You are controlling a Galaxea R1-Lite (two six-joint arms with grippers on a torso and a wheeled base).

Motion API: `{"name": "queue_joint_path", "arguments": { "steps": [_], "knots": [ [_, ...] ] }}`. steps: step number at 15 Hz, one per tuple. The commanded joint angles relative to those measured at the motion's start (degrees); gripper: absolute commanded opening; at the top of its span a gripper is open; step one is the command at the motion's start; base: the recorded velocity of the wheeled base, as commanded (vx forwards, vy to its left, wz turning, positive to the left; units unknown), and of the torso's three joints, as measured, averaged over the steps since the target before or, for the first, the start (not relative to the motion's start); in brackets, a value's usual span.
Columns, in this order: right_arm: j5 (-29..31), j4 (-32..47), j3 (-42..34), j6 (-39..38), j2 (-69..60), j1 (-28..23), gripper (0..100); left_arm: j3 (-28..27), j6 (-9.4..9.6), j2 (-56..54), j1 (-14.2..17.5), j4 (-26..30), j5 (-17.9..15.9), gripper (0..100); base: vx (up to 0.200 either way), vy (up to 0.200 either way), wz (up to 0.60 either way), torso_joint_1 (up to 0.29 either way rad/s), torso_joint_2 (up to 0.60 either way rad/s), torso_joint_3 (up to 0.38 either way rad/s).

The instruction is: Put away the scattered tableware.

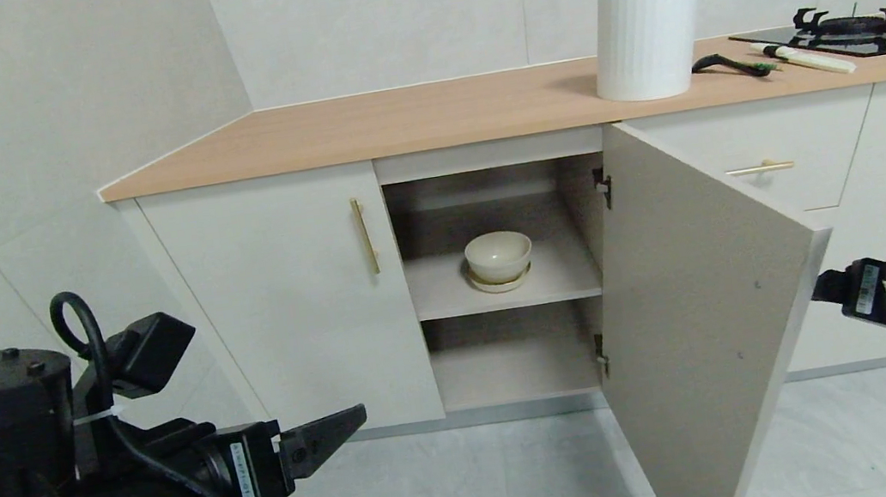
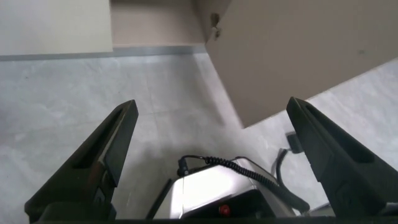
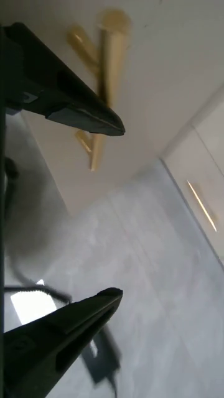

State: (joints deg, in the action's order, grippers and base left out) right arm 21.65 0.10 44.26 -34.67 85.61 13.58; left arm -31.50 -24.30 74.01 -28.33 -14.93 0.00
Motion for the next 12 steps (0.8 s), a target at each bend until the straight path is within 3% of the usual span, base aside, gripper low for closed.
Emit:
{"name": "queue_joint_path", "arguments": {
  "steps": [1, 6, 9, 12],
  "knots": [
    [0.0, -0.1, 0.1, -0.3, 1.5, 2.2, 100, -0.1, -0.05, -0.1, 0.0, 0.0, 0.0, 100, 0.0, 0.0, 0.0, 0.0, 0.0, 0.0],
    [-3.1, -3.6, 1.5, -0.3, 6.5, 11.6, 100, -0.3, -0.4, 0.3, 0.3, -0.1, 0.0, 100, 0.0, 0.0, 0.0, 0.0, 0.0, 0.0],
    [-11.4, -3.5, 4.8, 0.7, 10.0, 13.0, 100, -0.4, -0.31, 0.1, 0.3, -0.1, 0.1, 100, 0.0, 0.0, 0.0, 0.0, 0.0, 0.0],
    [-16.0, -3.3, 10.7, 5.7, 14.8, 13.0, 100, -0.4, -0.31, 0.1, 0.5, 0.0, 0.2, 100, 0.0, 0.0, 0.0, 0.0, 0.0, 0.0]
  ]
}}
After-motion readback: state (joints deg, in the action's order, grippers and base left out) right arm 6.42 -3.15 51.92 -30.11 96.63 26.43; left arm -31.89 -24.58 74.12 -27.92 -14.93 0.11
